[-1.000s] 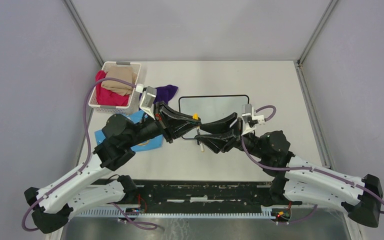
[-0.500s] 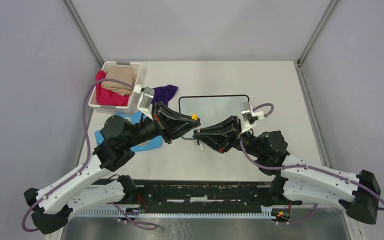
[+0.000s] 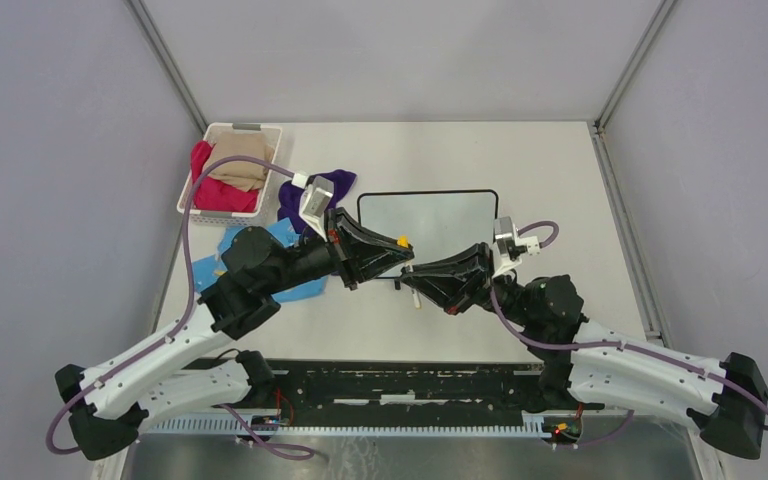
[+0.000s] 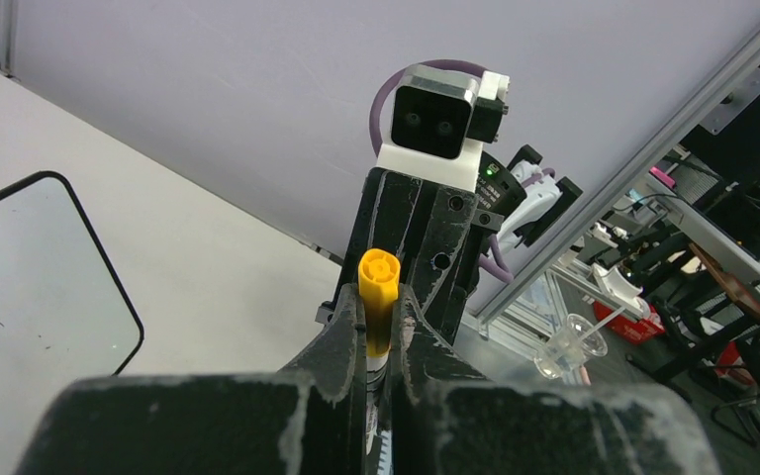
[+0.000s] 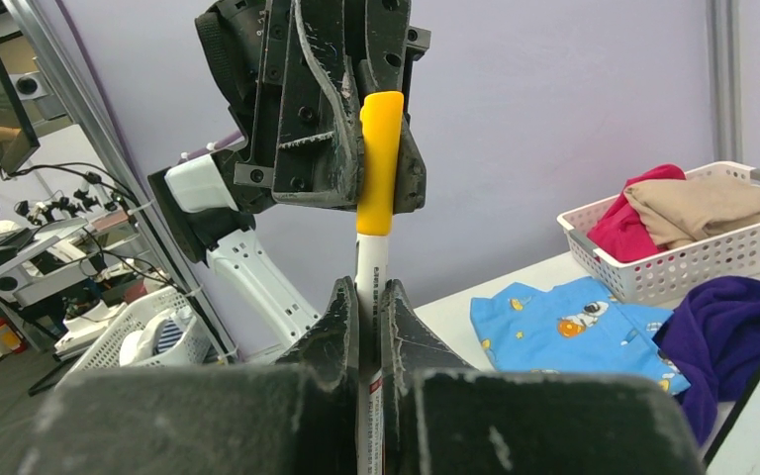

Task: Write a sentence on the whiteboard
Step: Open the whiteboard marker at the center of the board, then write a sentence on the whiteboard.

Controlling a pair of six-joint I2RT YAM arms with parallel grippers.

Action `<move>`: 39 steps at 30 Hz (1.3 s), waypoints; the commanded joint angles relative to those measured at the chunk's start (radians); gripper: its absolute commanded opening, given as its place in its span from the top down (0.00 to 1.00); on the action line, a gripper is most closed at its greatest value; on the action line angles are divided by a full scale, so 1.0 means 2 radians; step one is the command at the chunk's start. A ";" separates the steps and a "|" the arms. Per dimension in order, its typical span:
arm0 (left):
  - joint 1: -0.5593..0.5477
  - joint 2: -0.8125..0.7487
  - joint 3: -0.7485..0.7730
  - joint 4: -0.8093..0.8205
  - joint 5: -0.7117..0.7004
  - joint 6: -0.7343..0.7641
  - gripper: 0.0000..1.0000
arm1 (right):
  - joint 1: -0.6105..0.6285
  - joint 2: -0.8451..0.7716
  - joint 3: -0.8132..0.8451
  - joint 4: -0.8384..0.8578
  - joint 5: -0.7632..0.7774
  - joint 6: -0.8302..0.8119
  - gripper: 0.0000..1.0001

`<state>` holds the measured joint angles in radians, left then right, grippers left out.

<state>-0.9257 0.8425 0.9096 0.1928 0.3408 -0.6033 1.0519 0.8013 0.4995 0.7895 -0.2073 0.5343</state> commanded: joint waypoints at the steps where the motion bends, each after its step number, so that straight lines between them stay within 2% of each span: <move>1: 0.007 -0.014 0.045 0.072 -0.049 -0.031 0.98 | 0.002 -0.018 -0.016 -0.014 -0.005 -0.017 1.00; 13: 0.007 -0.004 0.049 0.083 -0.090 -0.029 0.98 | 0.002 -0.037 -0.031 -0.019 0.012 -0.015 1.00; 24: 0.008 0.005 0.050 0.061 -0.163 -0.015 0.98 | 0.002 -0.068 -0.032 -0.072 0.051 -0.037 1.00; 27: 0.007 0.005 0.069 0.005 -0.191 0.006 0.98 | 0.001 -0.096 -0.016 -0.130 0.086 -0.076 1.00; 33: 0.007 0.003 0.104 -0.232 -0.272 0.060 0.98 | 0.001 -0.192 0.023 -0.353 0.281 -0.162 1.00; 36: 0.007 0.005 0.090 -0.346 -0.321 0.051 0.98 | 0.001 -0.231 0.020 -0.427 0.347 -0.168 1.00; 39: 0.007 0.003 0.053 -0.400 -0.346 0.016 0.98 | 0.001 -0.264 0.003 -0.461 0.381 -0.157 1.00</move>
<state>-0.9138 0.8501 1.0775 -0.3176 -0.2165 -0.5495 1.0519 0.3328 0.5095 0.0772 0.3519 0.2508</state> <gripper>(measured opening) 0.070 0.045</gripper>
